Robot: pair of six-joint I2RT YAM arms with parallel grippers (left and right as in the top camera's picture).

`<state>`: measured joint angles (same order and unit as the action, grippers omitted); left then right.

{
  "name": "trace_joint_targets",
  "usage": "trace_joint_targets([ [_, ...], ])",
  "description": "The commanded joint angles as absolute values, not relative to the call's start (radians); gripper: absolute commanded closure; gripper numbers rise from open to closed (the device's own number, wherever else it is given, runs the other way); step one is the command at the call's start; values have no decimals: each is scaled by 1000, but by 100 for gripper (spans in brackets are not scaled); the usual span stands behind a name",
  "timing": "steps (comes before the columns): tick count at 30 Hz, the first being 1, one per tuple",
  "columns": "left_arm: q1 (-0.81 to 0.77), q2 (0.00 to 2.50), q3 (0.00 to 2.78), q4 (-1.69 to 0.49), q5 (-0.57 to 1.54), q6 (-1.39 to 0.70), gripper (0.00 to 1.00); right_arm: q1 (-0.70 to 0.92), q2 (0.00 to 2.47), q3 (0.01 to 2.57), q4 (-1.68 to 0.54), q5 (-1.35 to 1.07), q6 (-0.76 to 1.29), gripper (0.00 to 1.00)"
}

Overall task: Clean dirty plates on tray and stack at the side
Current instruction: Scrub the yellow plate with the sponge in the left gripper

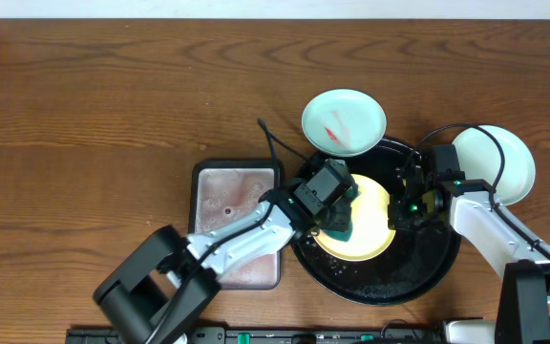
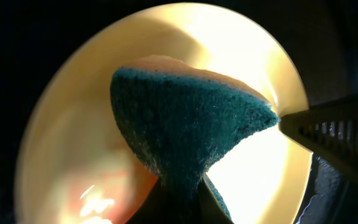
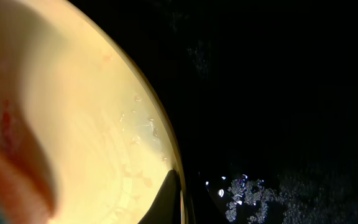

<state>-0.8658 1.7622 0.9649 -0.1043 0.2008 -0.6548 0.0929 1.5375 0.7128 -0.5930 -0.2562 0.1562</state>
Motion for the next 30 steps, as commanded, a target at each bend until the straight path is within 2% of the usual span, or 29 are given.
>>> trace_joint_targets([
  [1,-873,1819,986,-69,294,-673,92,109,1545,694,-597,-269,120,99],
  [7,-879,1930,986,-66,287,-701,93,109,1545,694,-607,-266,115,99],
  [16,-812,1920,1094,-408,-242,-598,93,110,1545,694,-643,-232,95,99],
  [19,-815,1921,1140,-491,-334,-529,93,110,1545,694,-644,-221,95,99],
  [24,-828,1928,1145,-491,-246,-518,93,110,1545,694,-644,-213,95,99],
  [30,-862,1969,1144,-327,184,-632,93,110,1545,694,-643,-207,92,99],
])
